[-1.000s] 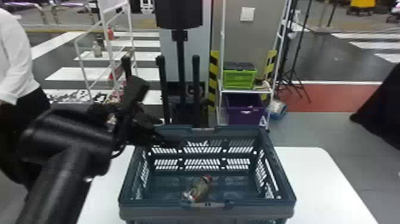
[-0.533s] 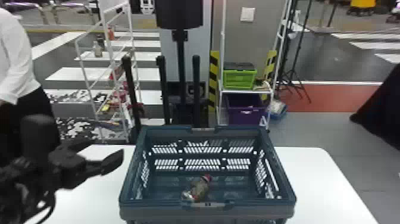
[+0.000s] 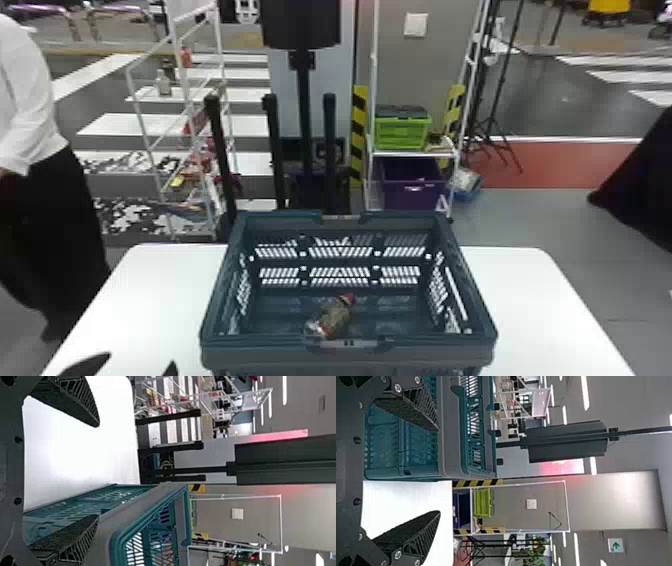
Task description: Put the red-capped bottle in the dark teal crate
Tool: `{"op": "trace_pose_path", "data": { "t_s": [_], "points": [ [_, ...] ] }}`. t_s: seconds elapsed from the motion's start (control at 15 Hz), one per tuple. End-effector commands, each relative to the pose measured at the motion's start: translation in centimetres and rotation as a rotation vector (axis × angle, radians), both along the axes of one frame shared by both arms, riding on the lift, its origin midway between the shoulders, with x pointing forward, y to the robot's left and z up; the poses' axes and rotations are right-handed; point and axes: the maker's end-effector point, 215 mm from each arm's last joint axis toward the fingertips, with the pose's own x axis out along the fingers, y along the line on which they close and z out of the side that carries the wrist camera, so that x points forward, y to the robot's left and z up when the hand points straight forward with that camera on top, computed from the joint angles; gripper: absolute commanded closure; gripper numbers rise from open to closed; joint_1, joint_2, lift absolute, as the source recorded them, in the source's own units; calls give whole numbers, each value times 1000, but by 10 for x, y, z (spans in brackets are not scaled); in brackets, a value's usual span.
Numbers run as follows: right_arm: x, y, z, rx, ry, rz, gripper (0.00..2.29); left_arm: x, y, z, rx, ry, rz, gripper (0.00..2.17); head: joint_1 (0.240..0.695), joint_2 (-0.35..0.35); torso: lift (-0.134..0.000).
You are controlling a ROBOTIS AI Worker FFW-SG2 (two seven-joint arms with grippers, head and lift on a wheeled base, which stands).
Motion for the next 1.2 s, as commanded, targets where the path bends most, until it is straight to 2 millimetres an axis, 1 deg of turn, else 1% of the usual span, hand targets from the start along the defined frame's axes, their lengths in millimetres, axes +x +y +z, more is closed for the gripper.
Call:
{"op": "trace_pose_path", "data": {
  "t_s": [0.0, 0.07, 0.13, 0.2, 0.33, 0.47, 0.6, 0.67, 0.93, 1.13],
  "points": [
    [0, 0, 0, -2, 0, 5, 151, -28, -13, -5, -10, -76, 20, 66, 499, 0, 0],
    [1, 0, 2, -1, -5, 6, 151, -37, -20, -3, -9, -121, 46, 66, 499, 0, 0],
    [1, 0, 1, -2, -2, 9, 151, -47, -28, 4, -2, -185, 72, 66, 499, 0, 0],
    [1, 1, 1, -5, -2, 15, 151, -54, -37, 4, 0, -209, 77, 66, 499, 0, 0],
    [1, 0, 2, -6, -7, 19, 151, -63, -49, -1, -8, -213, 72, 66, 499, 0, 0],
    [2, 1, 5, -3, -17, 24, 151, -67, -54, 0, -1, -210, 71, 66, 499, 0, 0],
    [2, 3, 6, -1, -21, 30, 151, -70, -52, 0, 1, -208, 86, 66, 499, 0, 0],
    [2, 4, 7, -1, -22, 36, 151, -71, -55, 2, 2, -208, 93, 66, 499, 0, 0],
    [3, 6, 7, -1, -24, 43, 151, -77, -56, 13, 0, -248, 100, 66, 499, 0, 0],
    [3, 7, 7, -2, -24, 47, 151, -79, -57, 12, -1, -251, 99, 66, 499, 0, 0]
  ]
}}
